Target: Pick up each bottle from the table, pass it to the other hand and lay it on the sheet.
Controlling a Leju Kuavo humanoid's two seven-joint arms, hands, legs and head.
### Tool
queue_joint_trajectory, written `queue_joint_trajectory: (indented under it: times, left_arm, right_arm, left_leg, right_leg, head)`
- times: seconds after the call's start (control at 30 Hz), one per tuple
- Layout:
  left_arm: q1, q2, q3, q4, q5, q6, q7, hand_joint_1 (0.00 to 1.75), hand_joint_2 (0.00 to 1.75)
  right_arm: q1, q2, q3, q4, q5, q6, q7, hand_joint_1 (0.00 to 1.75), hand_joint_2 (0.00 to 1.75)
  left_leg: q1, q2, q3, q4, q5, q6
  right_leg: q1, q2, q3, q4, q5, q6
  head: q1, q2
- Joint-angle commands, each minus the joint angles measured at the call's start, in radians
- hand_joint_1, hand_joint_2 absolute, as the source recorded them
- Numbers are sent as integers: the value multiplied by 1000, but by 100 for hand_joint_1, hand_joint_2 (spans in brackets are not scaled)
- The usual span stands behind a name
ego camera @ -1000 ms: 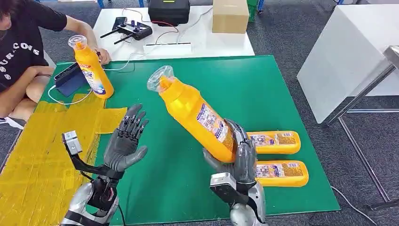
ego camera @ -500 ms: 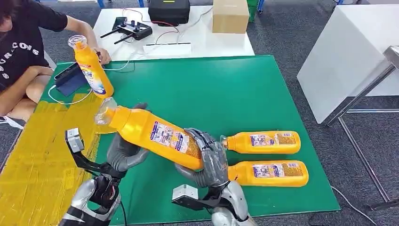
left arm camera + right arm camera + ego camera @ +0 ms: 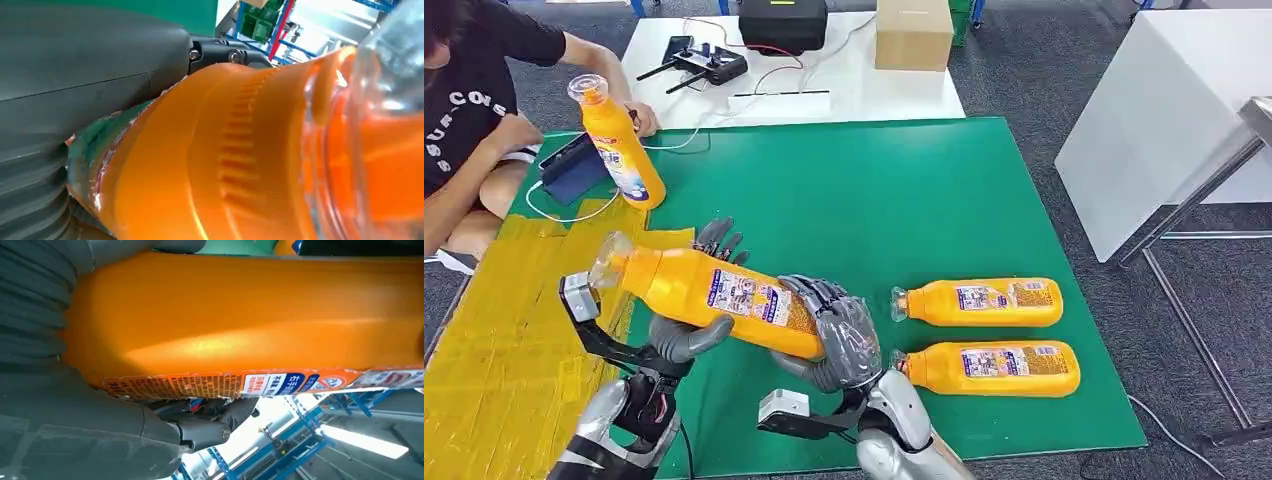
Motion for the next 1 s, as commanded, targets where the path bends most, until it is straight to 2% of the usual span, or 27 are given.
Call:
queue_joint_trajectory:
  times: [0.03,0.07,0.1,0.17,0.3,0.33,0.37,0.63,0.7,0.73,0.87,0.9,0.93,0.97,1.0]
  left_arm:
    - [-60,-12,-14,45,16,-2,-1,0,175]
    - [-58,-18,-9,41,19,1,-4,0,175]
    - [-56,-23,-6,34,21,6,-5,175,175]
    - [-55,-29,-1,28,24,13,-6,175,175]
    - [-55,-29,-1,28,24,13,-6,175,175]
    - [-55,-29,-1,28,24,13,-6,175,175]
    - [-55,-29,-1,28,24,13,-6,175,175]
    - [-56,-31,3,30,26,16,-7,175,175]
    - [-55,-35,5,29,27,18,-8,175,175]
    - [-55,-38,6,28,27,18,-8,175,175]
    - [-59,-48,15,23,35,26,-15,175,175]
    - [-60,-52,19,20,35,38,-18,175,175]
    - [-60,-61,29,14,28,69,-27,175,175]
    - [-54,-71,43,-4,13,119,-42,175,175]
    - [-53,-78,52,-28,-26,185,-69,175,175]
  right_arm:
    - [-25,-16,118,133,22,42,2,166,175]
    - [-25,-16,118,134,22,42,3,162,175]
    - [-25,-16,118,134,23,43,3,162,175]
    - [-26,-16,119,133,24,42,4,166,175]
    - [-26,-16,119,133,24,42,4,166,175]
    - [-26,-16,119,133,24,42,4,166,175]
    - [-26,-16,119,133,24,42,4,166,175]
    - [-25,-16,116,130,22,40,5,164,175]
    - [-23,-17,112,124,18,41,6,169,175]
    - [-23,-17,111,121,16,42,5,171,175]
    - [-17,-17,100,111,2,37,1,171,175]
    - [-14,-17,95,105,-5,33,-2,159,175]
    - [5,-9,67,77,-58,-6,-48,86,175]
    - [20,-5,46,58,-132,0,-80,0,175]
    - [33,-9,31,18,-175,-6,-97,0,175]
  left_leg:
    - [2,-2,6,-1,-2,-2]
    - [1,-2,4,-1,-1,-1]
    - [2,-3,6,-1,-2,-2]
    - [1,-2,3,-1,-1,-1]
    - [3,-3,7,-1,-3,-2]
    - [1,-2,3,-1,-1,-1]
    - [2,-3,6,-1,-2,-2]
    - [1,-3,2,-1,0,-1]
    - [1,-3,3,0,-1,-1]
    - [3,-4,8,0,-3,-2]
    - [1,-4,3,0,-1,-1]
    - [2,-4,4,0,-1,-1]
    - [1,-3,2,0,0,-1]
    - [2,-4,4,0,-1,-1]
    - [2,-4,5,0,-2,-2]
  right_leg:
    - [2,-3,7,-2,-2,-1]
    - [1,-3,5,-2,-1,0]
    - [2,-3,8,-2,-2,-1]
    - [1,-3,4,-1,-1,0]
    - [3,-4,9,-2,-3,-1]
    - [1,-3,4,-1,-1,0]
    - [2,-4,8,-2,-2,0]
    - [1,-3,3,-1,-1,0]
    - [1,-3,4,-1,-1,0]
    - [3,-5,10,-2,-3,0]
    - [2,-4,4,-1,-2,0]
    - [2,-5,6,-1,-2,0]
    - [1,-4,3,-1,-1,0]
    - [2,-5,5,-1,-2,0]
    - [2,-5,7,-1,-3,0]
  head:
    - [0,0]
    - [0,0]
    - [0,0]
    - [0,0]
    - [0,0]
    - [0,0]
    - [0,0]
    - [0,0]
    - [0,0]
    - [0,0]
    - [0,0]
    - [0,0]
    - [0,0]
    - [0,0]
    - [0,0]
